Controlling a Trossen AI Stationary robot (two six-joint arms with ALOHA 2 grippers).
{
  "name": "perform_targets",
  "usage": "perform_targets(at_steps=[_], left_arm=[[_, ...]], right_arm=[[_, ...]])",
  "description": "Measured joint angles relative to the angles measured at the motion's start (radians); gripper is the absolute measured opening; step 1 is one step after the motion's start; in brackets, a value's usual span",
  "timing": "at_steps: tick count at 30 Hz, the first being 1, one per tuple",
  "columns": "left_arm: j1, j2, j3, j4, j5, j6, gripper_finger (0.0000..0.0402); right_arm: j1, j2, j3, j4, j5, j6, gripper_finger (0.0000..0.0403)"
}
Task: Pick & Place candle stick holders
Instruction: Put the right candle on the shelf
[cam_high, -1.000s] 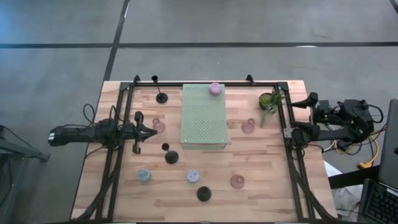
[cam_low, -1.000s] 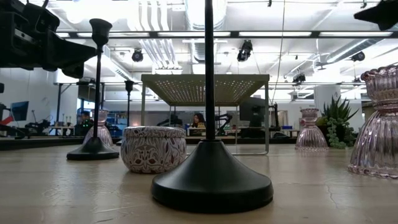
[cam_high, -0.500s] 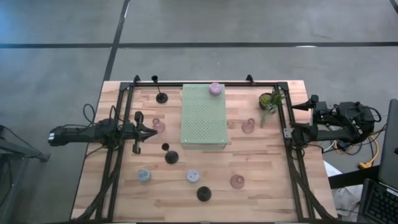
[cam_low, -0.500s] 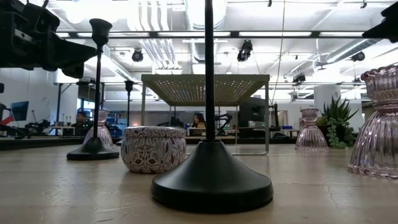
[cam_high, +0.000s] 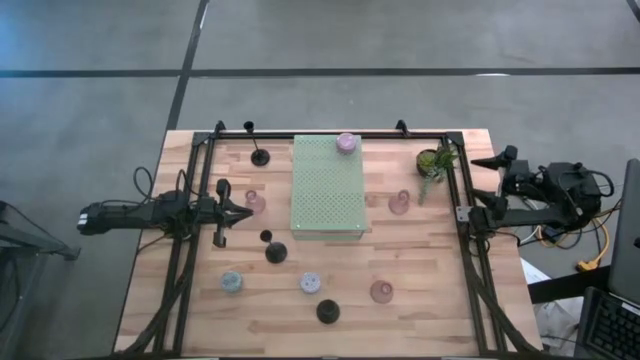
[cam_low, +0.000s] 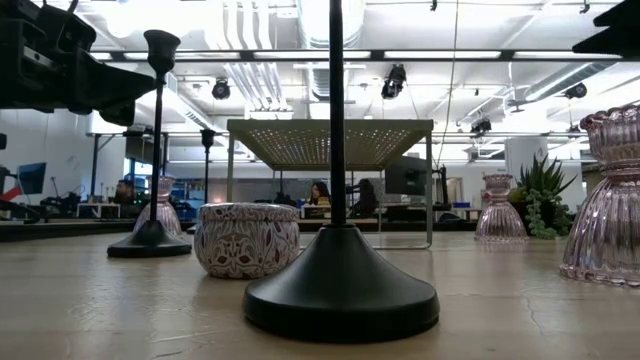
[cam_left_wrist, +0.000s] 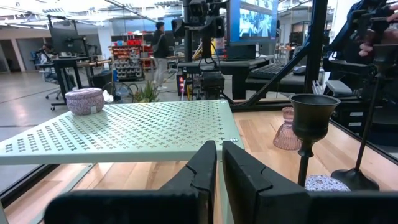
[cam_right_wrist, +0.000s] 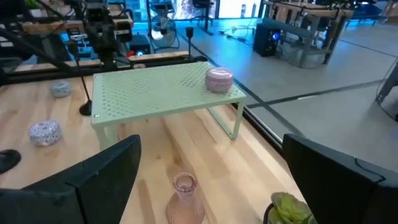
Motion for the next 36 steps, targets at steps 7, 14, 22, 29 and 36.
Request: perform_targets(at_steps=[7,14,22,29,36], left_arm=[[0.000,0.000,0.000,0.000,0.000,0.000,0.0032],[0.000,0.000,0.000,0.000,0.000,0.000,0.0032],[0.000,0.000,0.000,0.000,0.000,0.000,0.0032],[0.000,0.000,0.000,0.000,-0.001,0.003,0.0032],[0.000,0.000,0.000,0.004,0.005,-0.020,0.0032]], right_arm=[[0.000,0.003,0.000,0.006,0.001,-0.003,0.0384],[0.000,0.002,0.000,0.007,0.001,-0.003,0.0384],[0.000,0.002,0.000,0.007,0.000,-0.004,0.0384],[0.000,0.002,0.000,0.007,0.000,-0.004,0.0384],[0.000,0.002,0.000,0.007,0.000,-0.004,0.0384]])
